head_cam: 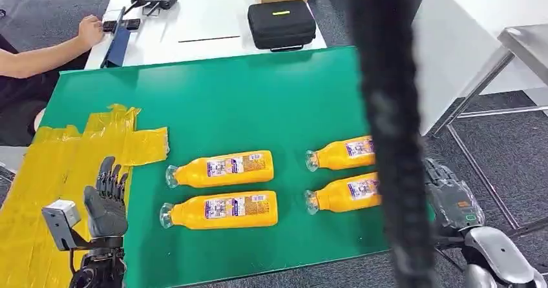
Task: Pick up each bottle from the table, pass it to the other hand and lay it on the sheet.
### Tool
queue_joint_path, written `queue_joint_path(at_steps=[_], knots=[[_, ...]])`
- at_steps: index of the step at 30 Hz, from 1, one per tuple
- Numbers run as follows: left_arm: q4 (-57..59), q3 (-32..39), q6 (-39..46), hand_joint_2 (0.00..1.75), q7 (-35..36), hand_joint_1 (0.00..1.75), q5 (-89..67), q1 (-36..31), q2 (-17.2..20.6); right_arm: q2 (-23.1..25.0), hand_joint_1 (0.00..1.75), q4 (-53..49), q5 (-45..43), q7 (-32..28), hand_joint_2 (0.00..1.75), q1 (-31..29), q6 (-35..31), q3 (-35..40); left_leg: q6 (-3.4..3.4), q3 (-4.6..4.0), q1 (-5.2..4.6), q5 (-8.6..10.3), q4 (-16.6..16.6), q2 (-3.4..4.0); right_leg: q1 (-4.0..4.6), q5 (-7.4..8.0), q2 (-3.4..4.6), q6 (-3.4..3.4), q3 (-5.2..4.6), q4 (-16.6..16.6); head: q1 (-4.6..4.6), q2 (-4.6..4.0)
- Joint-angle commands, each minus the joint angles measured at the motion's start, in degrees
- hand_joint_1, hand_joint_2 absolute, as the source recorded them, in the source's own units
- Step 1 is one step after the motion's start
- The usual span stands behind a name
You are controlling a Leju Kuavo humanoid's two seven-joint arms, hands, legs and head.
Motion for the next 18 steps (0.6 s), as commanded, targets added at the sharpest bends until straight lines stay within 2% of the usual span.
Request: queue_joint_path(at_steps=[1, 5, 10, 16, 18], knots=[[5.05, -1.34, -0.49, 0.0, 0.73, 0.0, -0.17, -3.72, -0.75, -0.83, 0.0, 14.45, -1.79, -2.01, 1.75, -9.15, -0.26, 7.54, -0.16, 0.23, 0.1, -0.05, -0.05, 0.09, 0.09, 0.0, 0.02, -0.03, 0.27, -0.14, 0.0, 0.0], [4.69, -1.74, -0.47, 0.0, 0.61, 0.0, -0.16, -3.61, -0.5, 1.53, 0.0, 17.43, -0.42, -1.27, 1.75, -11.12, -0.07, 10.55, -0.24, 0.37, 0.16, -0.11, -0.08, 0.26, 0.16, 0.03, 0.17, -0.06, 0.41, -0.22, 0.0, 0.0], [5.25, -1.73, -0.42, 0.0, 0.64, 0.0, 0.02, -3.68, -0.22, -0.02, 0.0, 17.04, -0.66, -0.74, 1.75, -8.49, 0.08, 10.5, -0.21, 0.31, 0.12, -0.09, -0.05, -0.07, 0.12, -0.07, -0.13, -0.05, 0.37, -0.14, 0.0, 0.0], [5.35, -1.76, -0.42, 0.0, 0.65, 0.0, 0.11, -3.8, -0.2, -0.4, 0.0, 17.13, -1.0, -0.79, 1.75, -8.87, 0.54, 10.67, -0.3, 0.44, 0.15, -0.2, 0.01, 0.07, 0.15, -0.13, -0.05, -0.05, 0.51, -0.11, 0.0, 0.0], [6.11, -1.81, -0.41, 0.0, 0.69, 0.0, 0.5, -4.34, -0.16, -1.18, 0.0, 19.15, -1.86, -0.92, 1.75, -10.1, 1.93, 11.2, -0.16, 0.18, 0.07, -0.07, -0.02, 0.0, 0.07, -0.03, -0.05, -0.02, 0.23, -0.08, 0.0, 0.0]])
